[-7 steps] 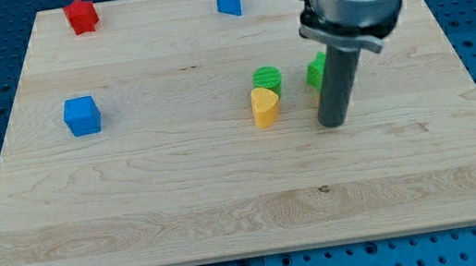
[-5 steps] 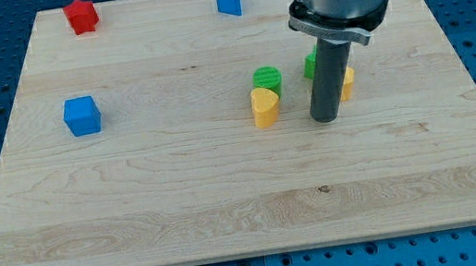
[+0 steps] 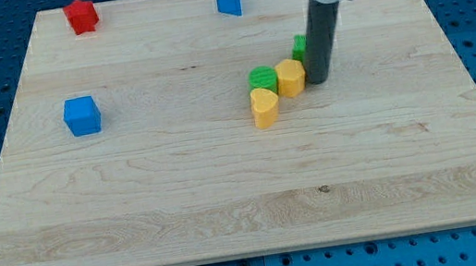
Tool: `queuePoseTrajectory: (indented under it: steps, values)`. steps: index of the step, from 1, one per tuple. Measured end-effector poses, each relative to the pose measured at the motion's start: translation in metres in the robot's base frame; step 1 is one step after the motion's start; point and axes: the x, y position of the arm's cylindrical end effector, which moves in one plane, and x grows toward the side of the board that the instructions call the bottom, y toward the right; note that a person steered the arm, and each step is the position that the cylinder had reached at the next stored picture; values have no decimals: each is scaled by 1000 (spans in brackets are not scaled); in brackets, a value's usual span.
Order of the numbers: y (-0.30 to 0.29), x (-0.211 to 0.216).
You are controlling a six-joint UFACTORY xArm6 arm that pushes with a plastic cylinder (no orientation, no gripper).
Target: Adjust green blocks and yellow hexagon at the center of the board
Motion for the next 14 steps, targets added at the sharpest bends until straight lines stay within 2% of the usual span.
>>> queuePoseTrajectory:
  steps: [1,3,4,5,6,7,8,9,10,11,13,14]
  values:
    - [0,-1]
    - [85,18]
    - [91,-1]
    - [65,-17]
    - [5,-15]
    - [3,9]
    - [59,11]
    - [76,-12]
    - [64,-63]
    - [44,-61]
    - [-64,-57]
    - [-76,-62]
